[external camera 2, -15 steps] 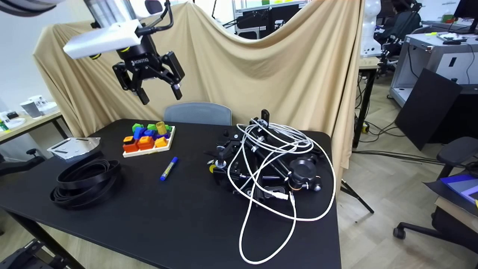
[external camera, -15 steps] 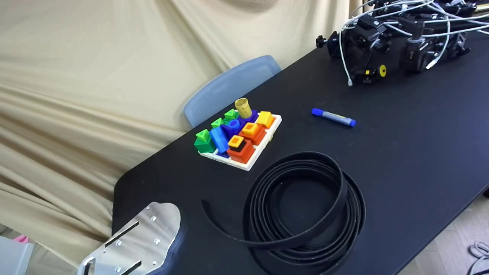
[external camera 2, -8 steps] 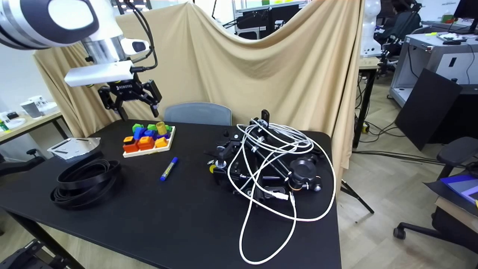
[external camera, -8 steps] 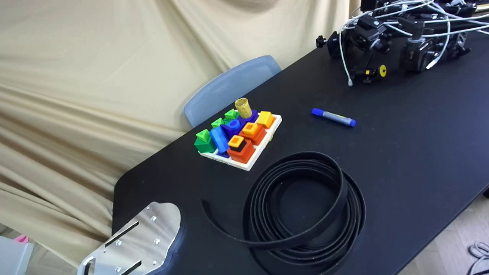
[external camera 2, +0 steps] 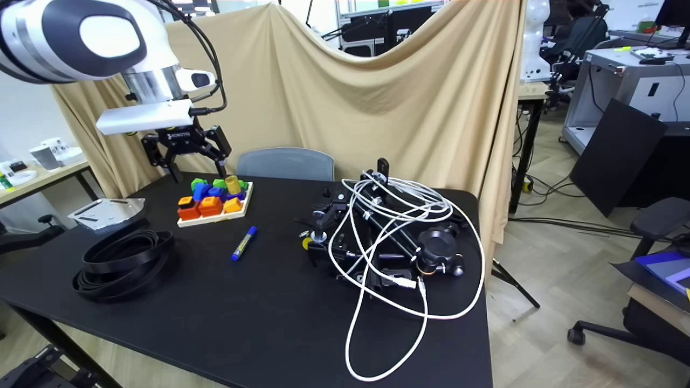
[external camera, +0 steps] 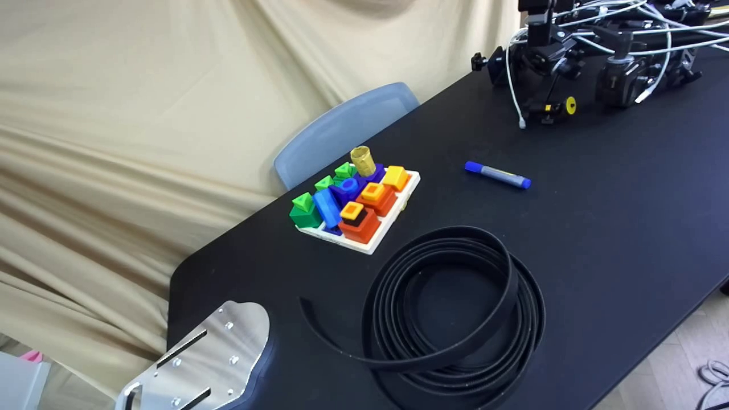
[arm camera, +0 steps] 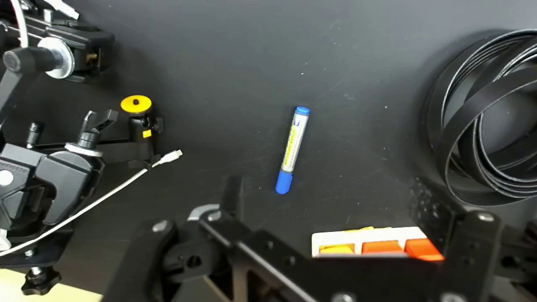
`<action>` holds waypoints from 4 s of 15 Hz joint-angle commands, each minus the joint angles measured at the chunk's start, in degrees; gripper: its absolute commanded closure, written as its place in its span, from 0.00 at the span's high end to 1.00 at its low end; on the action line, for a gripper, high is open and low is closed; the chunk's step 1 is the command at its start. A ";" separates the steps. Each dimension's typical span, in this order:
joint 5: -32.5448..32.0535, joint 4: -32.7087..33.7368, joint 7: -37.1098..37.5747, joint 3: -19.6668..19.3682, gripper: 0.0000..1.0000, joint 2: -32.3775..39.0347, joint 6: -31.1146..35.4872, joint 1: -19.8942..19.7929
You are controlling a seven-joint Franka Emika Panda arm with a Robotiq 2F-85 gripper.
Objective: Move the marker to the left
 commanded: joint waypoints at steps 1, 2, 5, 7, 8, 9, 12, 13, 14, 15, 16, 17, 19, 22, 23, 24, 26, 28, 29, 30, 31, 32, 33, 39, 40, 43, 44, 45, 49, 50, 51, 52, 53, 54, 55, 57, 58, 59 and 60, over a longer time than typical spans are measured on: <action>1.25 1.82 2.99 1.36 1.00 5.13 3.93 -0.38; 1.17 2.27 4.16 1.77 1.00 6.98 5.89 -0.40; 2.02 4.05 8.94 3.39 1.00 13.97 12.65 -0.17; 0.25 5.29 14.00 4.42 1.00 18.50 16.93 0.24; -1.27 6.08 16.85 4.61 1.00 20.72 18.83 0.72; -2.66 6.65 19.45 4.46 1.00 22.49 20.72 1.29; -7.08 8.32 27.86 2.14 1.00 27.47 27.08 4.01; -8.21 8.71 30.33 1.06 1.00 28.68 28.62 4.98; -9.33 8.98 32.73 -0.34 1.00 29.92 30.09 6.15; -9.39 9.30 34.08 -1.17 1.00 30.97 30.61 6.81; -9.53 9.60 35.33 -2.24 1.00 32.07 31.20 7.61; -8.95 9.92 35.53 -2.41 1.00 33.04 31.47 7.71; -6.92 10.42 34.64 -1.40 1.00 34.63 31.16 6.90; -4.69 10.85 33.21 0.00 1.00 36.20 30.67 5.79; -4.09 10.96 32.98 0.24 1.00 36.63 30.54 5.62; -3.38 11.11 32.36 0.86 1.00 37.03 30.25 5.10; -2.36 11.40 31.53 1.69 0.75 37.64 29.98 4.34; -1.92 11.59 31.41 1.89 0.60 38.11 29.67 3.96; -1.91 11.55 31.60 1.57 0.53 38.28 29.39 4.03; -1.64 11.41 31.51 1.65 0.45 38.34 29.02 3.70; -1.79 11.25 31.70 1.27 0.39 38.38 28.74 3.74; -1.69 11.02 31.61 1.27 0.33 38.40 28.53 3.38; -1.72 10.88 31.73 1.10 0.25 38.45 28.28 3.22; -1.48 10.13 31.14 1.66 0.05 37.09 27.71 1.75; -1.59 9.88 31.01 1.73 0.05 36.53 27.73 1.76; -1.85 8.42 30.09 2.37 0.05 33.42 27.39 1.89; -1.82 7.78 29.51 2.87 0.05 32.21 27.54 1.82; -1.60 7.39 29.03 3.51 0.05 31.31 27.75 1.68; 0.41 7.53 27.29 7.29 0.05 30.14 27.81 1.36; 1.34 7.77 26.61 8.56 0.05 30.33 27.47 1.18; 2.03 7.91 26.25 9.52 0.05 30.53 27.28 1.20; 2.79 8.02 25.56 10.63 0.05 30.89 27.10 1.18; 3.29 7.99 25.24 11.34 0.05 31.09 26.92 1.33; 3.66 7.92 24.88 11.99 0.05 31.35 26.80 1.45; 3.70 7.76 24.97 12.15 0.05 31.56 26.83 1.83; 3.13 7.40 25.70 11.87 0.05 32.06 27.17 2.66; 2.96 7.25 25.98 11.68 0.05 32.37 27.34 2.93; 2.89 7.04 26.21 11.49 0.05 32.80 27.57 3.14; 3.00 6.83 26.14 11.54 0.05 33.23 27.71 3.07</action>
